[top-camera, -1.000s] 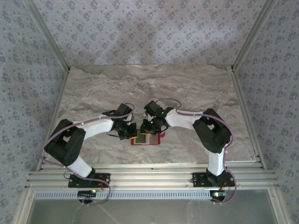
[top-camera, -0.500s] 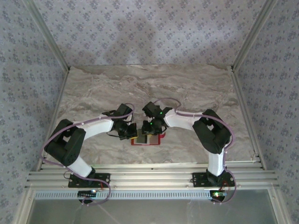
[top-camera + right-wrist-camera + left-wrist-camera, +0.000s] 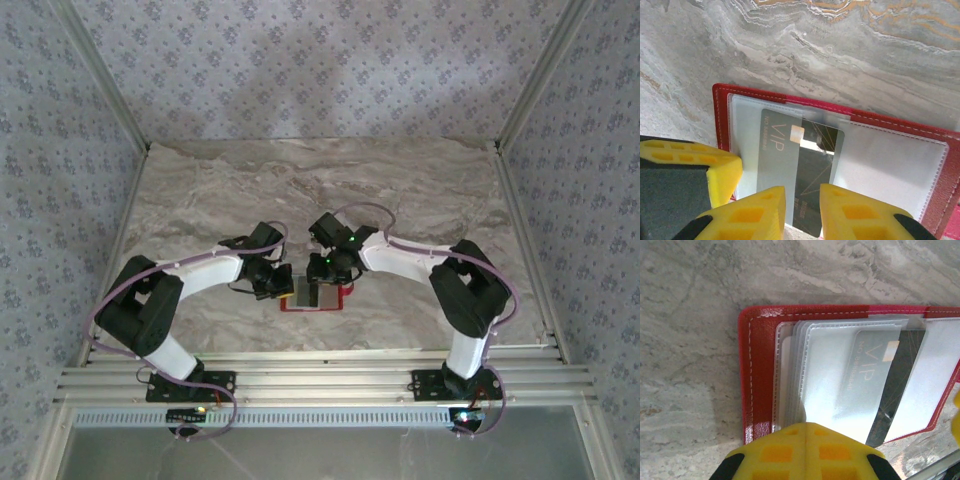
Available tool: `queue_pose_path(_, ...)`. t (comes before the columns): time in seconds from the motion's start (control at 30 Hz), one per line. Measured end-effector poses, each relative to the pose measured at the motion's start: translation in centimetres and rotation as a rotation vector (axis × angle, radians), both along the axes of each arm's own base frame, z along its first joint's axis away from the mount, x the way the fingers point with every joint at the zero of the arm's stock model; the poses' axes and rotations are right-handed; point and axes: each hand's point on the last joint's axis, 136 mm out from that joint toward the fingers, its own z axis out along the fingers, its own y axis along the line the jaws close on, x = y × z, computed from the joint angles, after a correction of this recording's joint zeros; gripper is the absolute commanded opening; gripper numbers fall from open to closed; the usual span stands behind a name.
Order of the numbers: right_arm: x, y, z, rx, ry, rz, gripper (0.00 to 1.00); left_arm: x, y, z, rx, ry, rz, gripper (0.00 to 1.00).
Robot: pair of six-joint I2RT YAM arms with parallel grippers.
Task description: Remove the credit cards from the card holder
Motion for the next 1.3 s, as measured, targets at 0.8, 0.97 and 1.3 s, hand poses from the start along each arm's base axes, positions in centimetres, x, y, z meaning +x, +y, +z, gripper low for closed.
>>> queue_pose_path(0.8,-0.9,0.1,-1.6,0.085,0.060,-0.004,0.26,0.1,-2.3,-0.1,0.016,0.000,-0.061,0.00)
queue_pose_path(0.97,-0.9,0.1,-2.4,0.077,0.073,-0.003,0.28,0.1,-2.3,-0.1,0.017,0.001,-0.062,0.00)
queue_pose_path(1.3,-0.7,-0.1,-3.4,0.027,0.090,-0.005,0.29,0.2,-2.2,0.0,0.022,-0.004,-0.059,0.01)
